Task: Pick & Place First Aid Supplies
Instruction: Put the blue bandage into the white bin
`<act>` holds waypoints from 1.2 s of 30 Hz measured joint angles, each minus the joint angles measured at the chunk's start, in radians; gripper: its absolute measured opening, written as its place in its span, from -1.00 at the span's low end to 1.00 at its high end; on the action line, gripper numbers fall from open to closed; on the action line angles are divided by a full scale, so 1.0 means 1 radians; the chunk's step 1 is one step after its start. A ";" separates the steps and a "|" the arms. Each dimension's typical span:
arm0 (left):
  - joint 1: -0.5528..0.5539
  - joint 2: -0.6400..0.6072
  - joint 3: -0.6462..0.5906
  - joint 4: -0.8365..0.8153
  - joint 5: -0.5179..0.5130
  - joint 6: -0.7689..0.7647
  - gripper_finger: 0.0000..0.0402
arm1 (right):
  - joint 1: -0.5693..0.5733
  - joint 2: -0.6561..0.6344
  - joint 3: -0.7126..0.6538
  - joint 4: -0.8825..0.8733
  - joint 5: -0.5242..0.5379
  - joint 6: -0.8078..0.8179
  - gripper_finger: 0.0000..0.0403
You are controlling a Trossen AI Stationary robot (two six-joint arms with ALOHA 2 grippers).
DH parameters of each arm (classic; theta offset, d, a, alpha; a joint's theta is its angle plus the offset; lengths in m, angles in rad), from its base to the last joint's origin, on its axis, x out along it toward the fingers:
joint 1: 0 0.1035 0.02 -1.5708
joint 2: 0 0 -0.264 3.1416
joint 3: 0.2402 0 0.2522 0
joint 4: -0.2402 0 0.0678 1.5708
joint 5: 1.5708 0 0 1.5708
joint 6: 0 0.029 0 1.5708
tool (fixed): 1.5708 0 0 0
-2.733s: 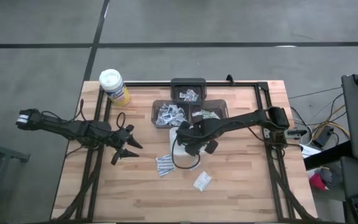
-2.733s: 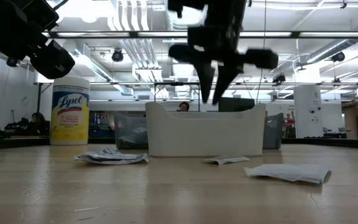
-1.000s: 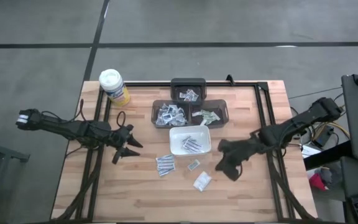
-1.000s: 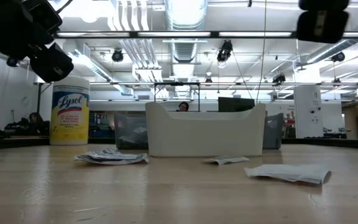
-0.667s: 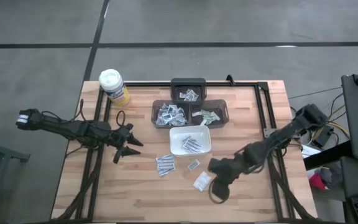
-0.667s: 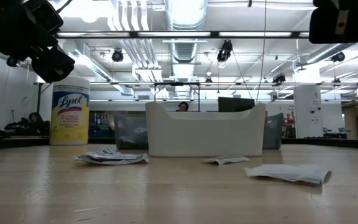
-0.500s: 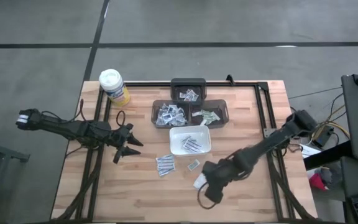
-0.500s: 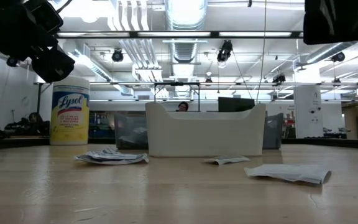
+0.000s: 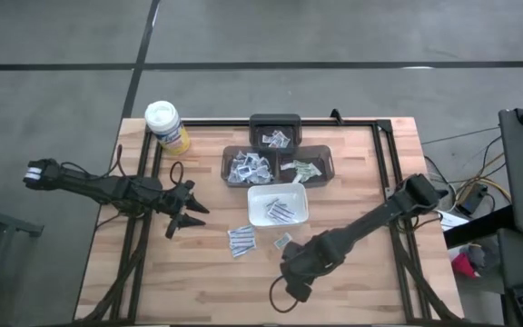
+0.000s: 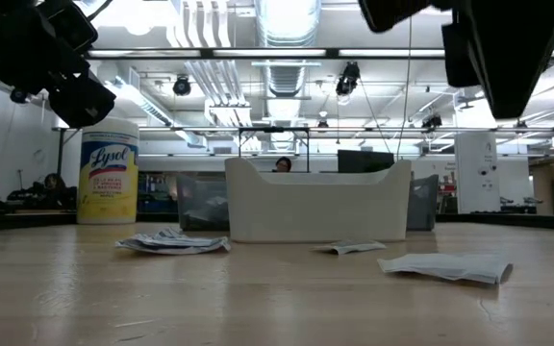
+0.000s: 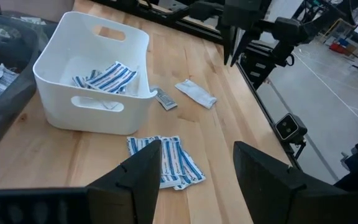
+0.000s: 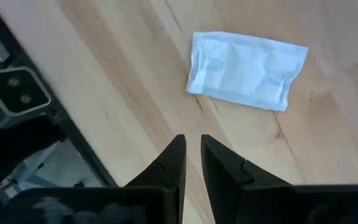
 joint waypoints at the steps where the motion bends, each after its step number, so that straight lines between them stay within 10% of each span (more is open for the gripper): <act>1: 0.000 0.000 0.000 -0.003 0.000 0.000 -0.02 | -0.001 0.005 0.000 0.001 0.000 0.006 -0.76; 17: 0.000 0.000 0.000 -0.003 0.000 0.000 -0.02 | -0.030 0.029 -0.018 -0.004 0.016 0.149 -0.21; 36: 0.000 0.000 0.000 -0.003 0.000 0.000 -0.02 | -0.046 0.048 -0.120 0.011 0.045 0.202 -0.29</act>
